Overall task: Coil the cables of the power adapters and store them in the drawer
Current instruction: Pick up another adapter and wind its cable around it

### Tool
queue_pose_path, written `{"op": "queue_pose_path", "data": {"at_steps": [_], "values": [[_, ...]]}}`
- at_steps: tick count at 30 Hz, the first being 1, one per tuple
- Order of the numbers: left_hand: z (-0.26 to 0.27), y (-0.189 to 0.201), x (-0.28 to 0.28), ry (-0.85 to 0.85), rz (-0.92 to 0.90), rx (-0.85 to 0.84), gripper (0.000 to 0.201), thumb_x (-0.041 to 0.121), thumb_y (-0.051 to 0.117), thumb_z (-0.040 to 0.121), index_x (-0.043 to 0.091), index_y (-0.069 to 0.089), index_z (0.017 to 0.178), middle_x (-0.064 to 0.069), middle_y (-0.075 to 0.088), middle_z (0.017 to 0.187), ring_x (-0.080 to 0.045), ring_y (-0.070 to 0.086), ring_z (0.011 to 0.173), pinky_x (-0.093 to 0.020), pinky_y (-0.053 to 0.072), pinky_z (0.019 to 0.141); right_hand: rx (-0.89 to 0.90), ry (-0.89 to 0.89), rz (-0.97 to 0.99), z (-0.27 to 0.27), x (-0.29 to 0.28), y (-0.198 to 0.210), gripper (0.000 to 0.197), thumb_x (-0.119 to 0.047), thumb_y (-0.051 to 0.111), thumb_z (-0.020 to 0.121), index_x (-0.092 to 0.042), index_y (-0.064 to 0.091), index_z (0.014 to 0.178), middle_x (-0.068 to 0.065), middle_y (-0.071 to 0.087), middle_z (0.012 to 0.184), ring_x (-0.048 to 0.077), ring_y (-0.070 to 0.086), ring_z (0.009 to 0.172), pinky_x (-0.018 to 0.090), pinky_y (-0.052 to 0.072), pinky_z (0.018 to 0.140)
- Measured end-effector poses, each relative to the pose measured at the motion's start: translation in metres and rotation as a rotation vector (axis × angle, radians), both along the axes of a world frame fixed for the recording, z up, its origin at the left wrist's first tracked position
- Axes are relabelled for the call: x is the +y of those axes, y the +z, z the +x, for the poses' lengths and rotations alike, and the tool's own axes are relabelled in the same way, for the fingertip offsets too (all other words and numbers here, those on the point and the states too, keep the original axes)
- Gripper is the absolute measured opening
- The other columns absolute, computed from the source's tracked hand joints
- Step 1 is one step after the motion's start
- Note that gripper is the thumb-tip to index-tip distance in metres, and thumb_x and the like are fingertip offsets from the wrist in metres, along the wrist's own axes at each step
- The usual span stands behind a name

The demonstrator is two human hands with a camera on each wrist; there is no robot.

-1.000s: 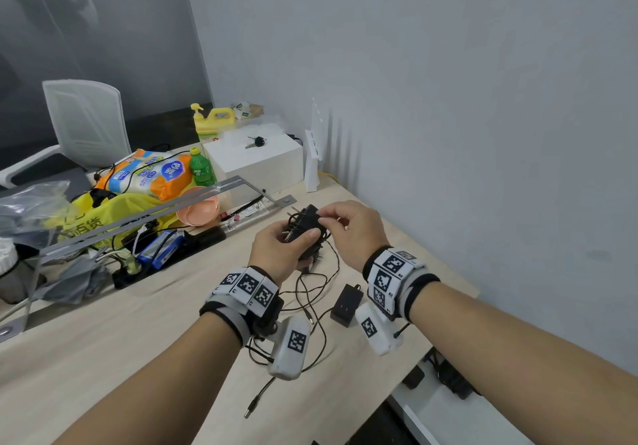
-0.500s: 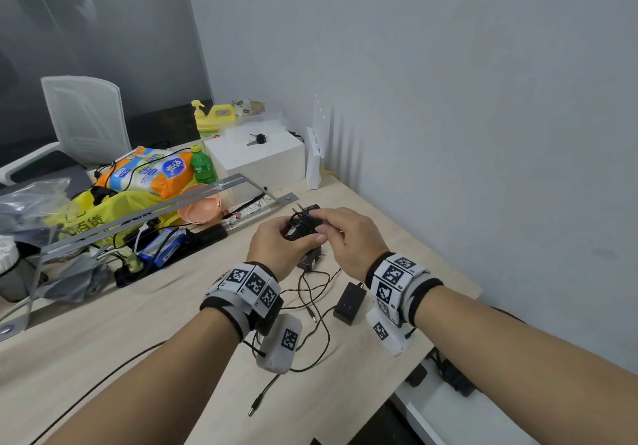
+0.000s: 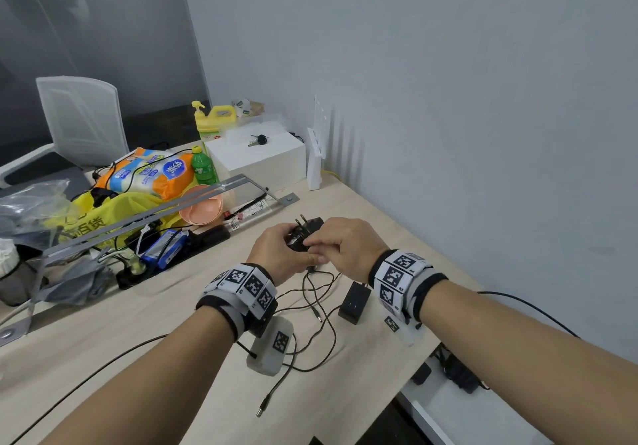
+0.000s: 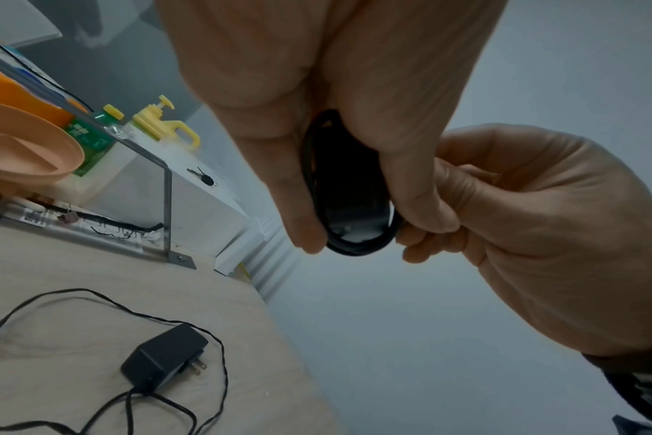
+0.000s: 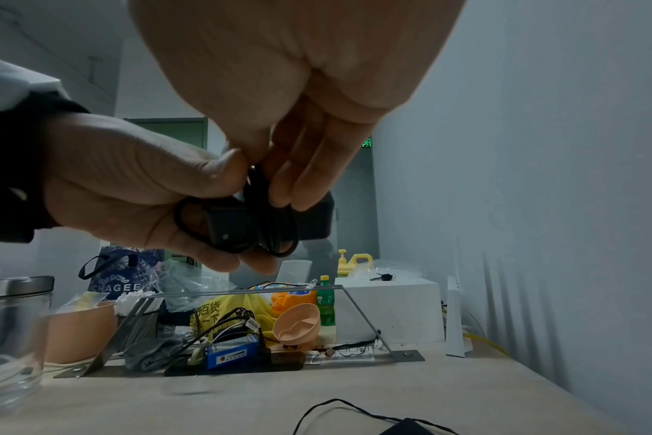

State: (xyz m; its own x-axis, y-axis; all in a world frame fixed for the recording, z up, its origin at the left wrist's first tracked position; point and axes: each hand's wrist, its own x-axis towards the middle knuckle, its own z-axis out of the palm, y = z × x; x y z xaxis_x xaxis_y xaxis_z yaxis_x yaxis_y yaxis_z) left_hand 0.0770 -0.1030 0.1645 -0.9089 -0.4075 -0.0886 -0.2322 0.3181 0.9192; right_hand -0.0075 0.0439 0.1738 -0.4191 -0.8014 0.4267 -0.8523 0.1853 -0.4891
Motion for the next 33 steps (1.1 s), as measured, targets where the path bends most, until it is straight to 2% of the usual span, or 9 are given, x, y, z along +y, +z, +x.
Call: {"op": "queue_pose_path", "data": {"at_steps": [4,9,14,18,22,25,28,30,33], "values": [[0.0,0.0,-0.002,-0.031,-0.012,0.001,0.038,0.025,0.085,0.053,0.019,0.066,0.086,-0.003,0.069,0.076,-0.017,0.07,0.066,-0.044,0.06,0.07,0.007,-0.021,-0.028,0.009,-0.006,0.001,0.015,-0.022,0.056,0.086,-0.016,0.069,0.088,-0.001,0.062,0.09,0.016,0.059,0.08,0.038,0.052,0.071],[0.0,-0.001,-0.005,-0.081,-0.072,-0.016,0.042,0.036,0.081,0.05,0.023,0.065,0.087,-0.002,0.07,0.076,-0.02,0.07,0.068,-0.044,0.06,0.069,-0.097,-0.069,-0.042,0.017,-0.01,0.001,0.008,-0.017,0.054,0.085,-0.014,0.061,0.086,-0.004,0.053,0.109,0.013,0.052,0.099,0.039,0.049,0.082],[-0.002,-0.007,-0.018,-0.059,-0.135,-0.07,0.056,0.034,0.089,0.057,0.022,0.061,0.104,0.001,0.071,0.081,-0.016,0.07,0.063,-0.037,0.061,0.065,-0.138,-0.071,-0.053,0.024,-0.012,0.005,0.011,-0.022,0.046,0.085,-0.016,0.055,0.083,-0.007,0.05,0.094,0.012,0.048,0.089,0.039,0.047,0.08],[-0.001,-0.014,-0.024,-0.045,-0.22,-0.129,0.049,0.038,0.088,0.059,0.022,0.06,0.096,0.001,0.07,0.071,-0.015,0.065,0.06,-0.031,0.054,0.057,-0.168,-0.091,-0.071,0.03,-0.016,0.013,0.01,-0.019,0.045,0.084,-0.015,0.055,0.083,-0.005,0.051,0.092,0.014,0.049,0.087,0.034,0.046,0.079],[0.002,-0.016,-0.009,-0.114,-0.368,-0.135,0.051,0.045,0.086,0.058,0.024,0.059,0.096,0.006,0.065,0.083,-0.014,0.062,0.079,-0.032,0.052,0.072,-0.217,-0.201,-0.095,0.024,-0.02,0.011,0.007,-0.013,0.052,0.088,-0.016,0.057,0.085,-0.007,0.053,0.09,0.013,0.053,0.085,0.035,0.048,0.08],[0.004,-0.025,0.003,-0.171,-0.13,-0.111,0.05,0.044,0.086,0.055,0.025,0.061,0.094,0.001,0.069,0.083,-0.019,0.067,0.076,-0.04,0.058,0.072,-0.262,-0.324,-0.097,0.018,-0.019,0.007,0.006,-0.013,0.056,0.09,-0.016,0.061,0.088,-0.005,0.06,0.089,0.012,0.057,0.083,0.035,0.05,0.082],[0.009,-0.036,0.01,-0.147,0.251,-0.082,0.038,0.024,0.086,0.066,0.011,0.063,0.094,-0.012,0.069,0.077,-0.027,0.069,0.068,-0.053,0.059,0.074,-0.309,-0.411,-0.066,0.018,-0.011,0.0,0.012,-0.02,0.057,0.093,-0.019,0.063,0.103,-0.007,0.064,0.094,0.01,0.059,0.084,0.029,0.05,0.084],[0.009,-0.046,0.012,-0.121,0.417,-0.12,0.032,0.018,0.081,0.075,0.007,0.062,0.098,-0.01,0.069,0.08,-0.027,0.07,0.073,-0.051,0.058,0.08,-0.335,-0.472,-0.041,0.021,-0.002,-0.009,0.019,-0.023,0.056,0.094,-0.019,0.061,0.112,-0.008,0.062,0.096,0.011,0.058,0.082,0.027,0.048,0.082],[0.005,-0.059,0.01,-0.076,0.601,-0.168,0.034,0.028,0.074,0.082,0.007,0.063,0.105,-0.009,0.071,0.087,-0.027,0.068,0.083,-0.042,0.057,0.081,-0.393,-0.563,0.012,0.028,0.012,-0.023,0.022,-0.027,0.054,0.096,-0.021,0.059,0.116,-0.008,0.06,0.098,0.013,0.059,0.084,0.03,0.049,0.082]]}}
